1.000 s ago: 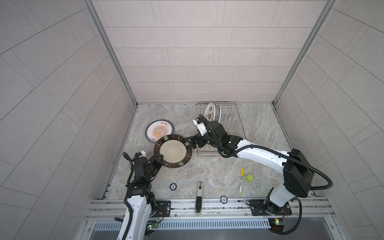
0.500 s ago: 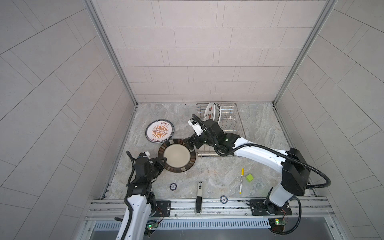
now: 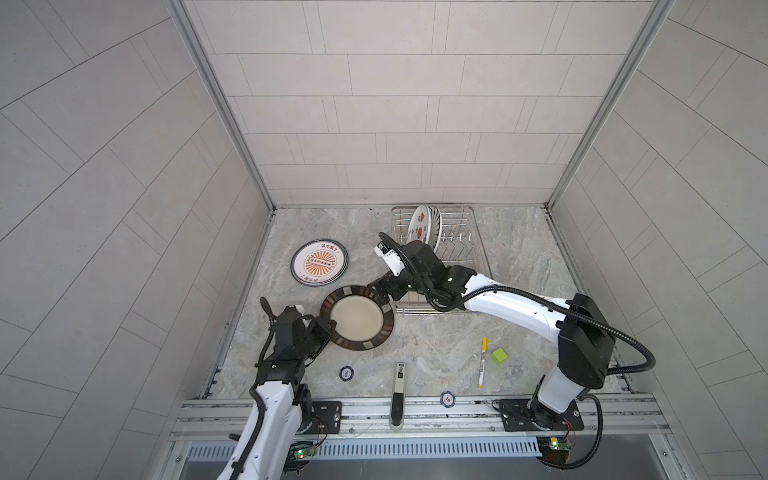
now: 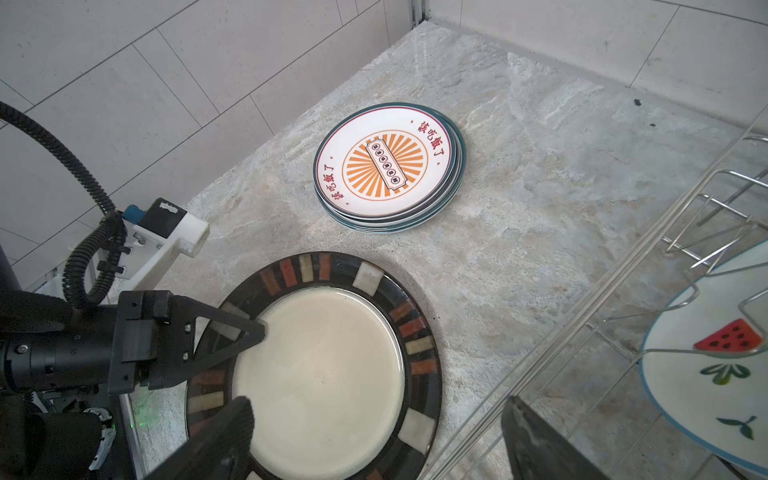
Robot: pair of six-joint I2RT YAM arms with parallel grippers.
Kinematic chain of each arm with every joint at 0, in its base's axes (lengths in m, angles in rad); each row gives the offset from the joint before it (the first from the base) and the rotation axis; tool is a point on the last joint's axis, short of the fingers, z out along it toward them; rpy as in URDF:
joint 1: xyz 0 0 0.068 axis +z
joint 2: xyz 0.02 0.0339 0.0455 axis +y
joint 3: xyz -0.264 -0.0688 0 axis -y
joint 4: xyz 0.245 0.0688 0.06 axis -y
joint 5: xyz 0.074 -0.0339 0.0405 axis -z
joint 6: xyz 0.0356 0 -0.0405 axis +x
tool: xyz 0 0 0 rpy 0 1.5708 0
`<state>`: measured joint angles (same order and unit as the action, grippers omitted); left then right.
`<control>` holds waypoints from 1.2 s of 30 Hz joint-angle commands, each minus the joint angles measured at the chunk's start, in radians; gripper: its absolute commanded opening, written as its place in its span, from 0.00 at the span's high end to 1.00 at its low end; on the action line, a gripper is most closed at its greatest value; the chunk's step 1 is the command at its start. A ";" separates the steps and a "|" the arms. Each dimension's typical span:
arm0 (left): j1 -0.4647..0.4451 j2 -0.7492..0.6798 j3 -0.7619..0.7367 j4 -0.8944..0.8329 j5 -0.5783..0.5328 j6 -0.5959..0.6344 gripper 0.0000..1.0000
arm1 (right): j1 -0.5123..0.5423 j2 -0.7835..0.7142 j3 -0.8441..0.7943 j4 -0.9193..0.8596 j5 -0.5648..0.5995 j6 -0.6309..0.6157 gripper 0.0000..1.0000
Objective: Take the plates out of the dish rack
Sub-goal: 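Set the dark-rimmed plate flat on the table and open the left gripper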
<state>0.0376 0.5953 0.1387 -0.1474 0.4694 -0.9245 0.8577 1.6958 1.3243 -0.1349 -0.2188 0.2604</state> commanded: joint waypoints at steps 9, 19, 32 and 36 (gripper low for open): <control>-0.040 0.138 0.056 0.226 0.036 0.004 0.92 | 0.024 0.081 0.099 -0.091 0.036 -0.035 0.06; -0.065 0.150 0.082 0.166 -0.041 0.059 0.82 | 0.024 0.067 0.081 -0.087 0.061 -0.041 0.06; -0.064 0.220 0.078 0.175 -0.137 0.079 0.71 | 0.024 0.033 0.042 -0.065 0.077 -0.042 0.06; -0.064 0.230 0.079 0.169 -0.170 0.085 0.71 | 0.024 0.027 0.038 -0.065 0.082 -0.044 0.06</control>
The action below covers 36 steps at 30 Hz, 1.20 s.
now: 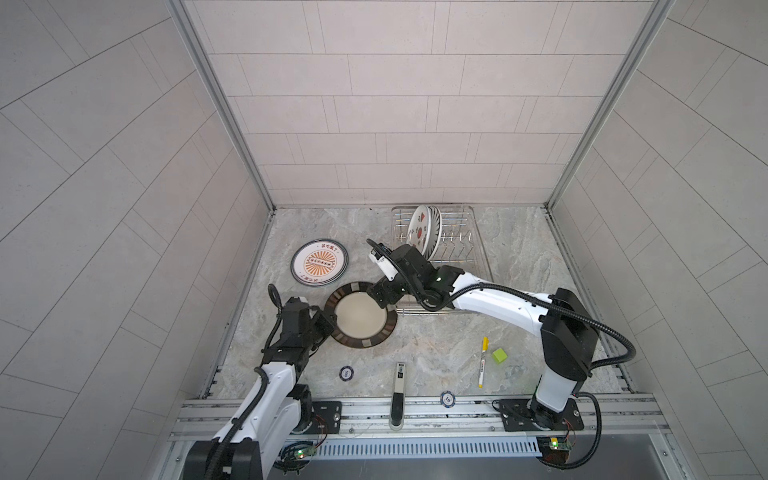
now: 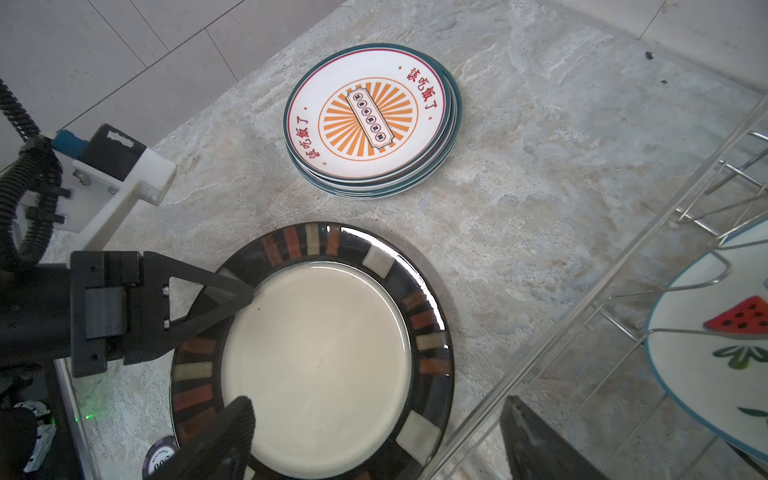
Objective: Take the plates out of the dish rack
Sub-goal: 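Set the dark-rimmed plate flat on the table and open the left gripper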
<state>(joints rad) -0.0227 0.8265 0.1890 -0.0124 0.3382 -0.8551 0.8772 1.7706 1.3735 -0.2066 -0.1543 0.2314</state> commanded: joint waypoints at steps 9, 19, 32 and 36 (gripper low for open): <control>-0.006 0.006 0.018 0.059 -0.082 0.014 0.62 | 0.005 -0.066 -0.020 0.007 0.031 -0.019 0.06; -0.005 0.022 0.016 0.070 -0.107 0.016 0.43 | 0.003 -0.104 -0.051 0.021 0.051 -0.023 0.06; -0.005 -0.092 0.058 -0.012 -0.211 0.025 0.07 | -0.026 -0.210 -0.190 0.184 0.131 0.050 0.00; -0.006 -0.156 0.086 -0.051 -0.252 0.030 0.03 | -0.061 -0.289 -0.281 0.267 0.170 0.103 0.00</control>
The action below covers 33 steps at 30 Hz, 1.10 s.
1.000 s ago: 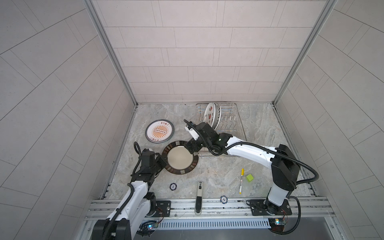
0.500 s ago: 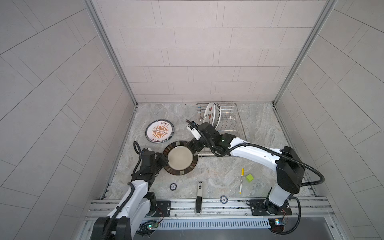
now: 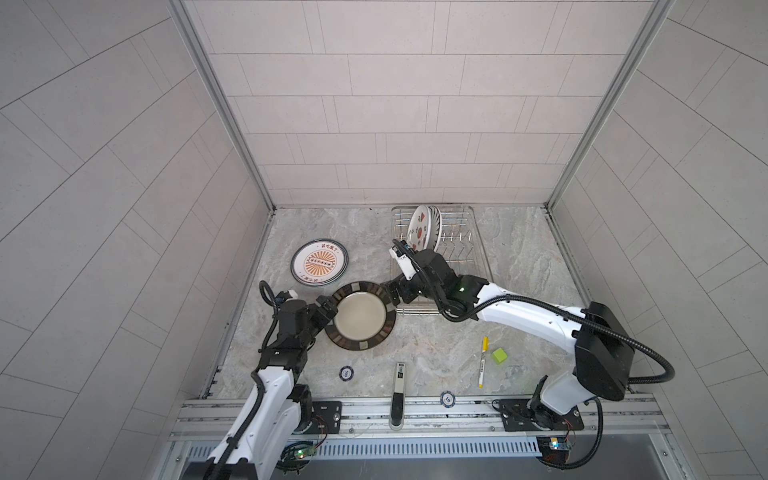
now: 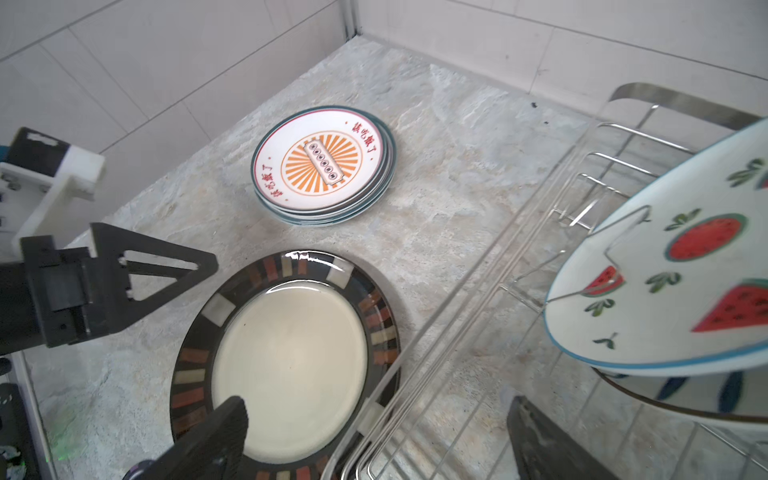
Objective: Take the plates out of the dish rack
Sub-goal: 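Set the dark-rimmed plate flat on the table and open the left gripper, then move the right gripper to the watermelon plate in the rack and grip its rim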
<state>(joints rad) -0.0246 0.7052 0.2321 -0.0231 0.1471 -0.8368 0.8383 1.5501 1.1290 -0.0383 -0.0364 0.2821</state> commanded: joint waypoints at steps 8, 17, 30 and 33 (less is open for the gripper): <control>-0.194 -0.044 0.136 -0.005 -0.169 0.078 0.00 | -0.115 -0.254 -0.222 0.210 0.134 0.095 0.00; -0.472 0.154 0.222 0.281 -0.149 0.180 0.00 | -0.294 -0.360 -0.286 0.189 0.077 0.172 0.00; -0.575 0.351 0.152 0.826 -0.139 0.178 0.00 | -0.299 -0.264 -0.062 -0.013 0.065 0.132 0.15; -0.575 0.418 0.150 0.899 -0.113 0.178 0.00 | -0.286 -0.186 0.044 -0.095 0.073 0.111 0.19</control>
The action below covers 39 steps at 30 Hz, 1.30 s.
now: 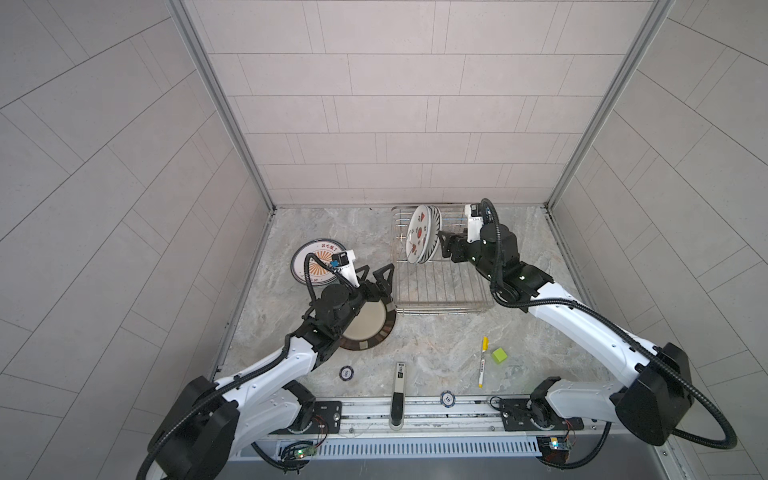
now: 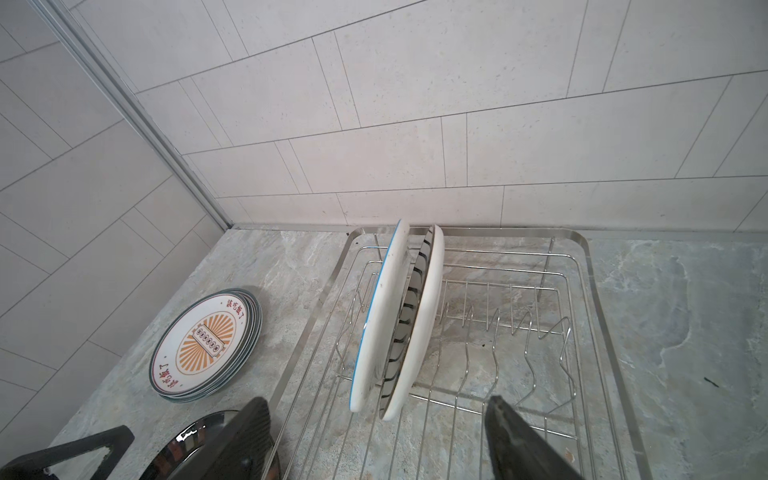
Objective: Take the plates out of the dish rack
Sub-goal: 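Move the right gripper to the watermelon plate in the rack and grip its rim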
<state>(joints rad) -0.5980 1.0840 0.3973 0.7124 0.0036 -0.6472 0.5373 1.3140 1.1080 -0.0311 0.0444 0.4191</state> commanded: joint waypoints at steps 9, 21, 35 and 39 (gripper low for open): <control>0.001 0.190 0.069 0.214 0.075 -0.040 0.00 | 0.103 0.288 0.360 -0.280 0.318 -0.074 0.27; 0.002 0.256 0.092 0.239 0.043 -0.072 0.00 | 0.116 0.580 0.655 -0.431 0.460 -0.051 0.48; 0.003 0.299 0.149 0.229 0.103 -0.091 0.00 | 0.107 0.718 0.771 -0.485 0.464 -0.031 0.58; 0.004 0.333 0.137 0.274 0.102 -0.109 0.00 | 0.099 0.728 0.767 -0.476 0.465 -0.016 0.60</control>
<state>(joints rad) -0.5976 1.3911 0.5224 0.9474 0.0937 -0.7372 0.6407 2.0228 1.8603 -0.4858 0.4942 0.3790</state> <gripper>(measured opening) 0.998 0.403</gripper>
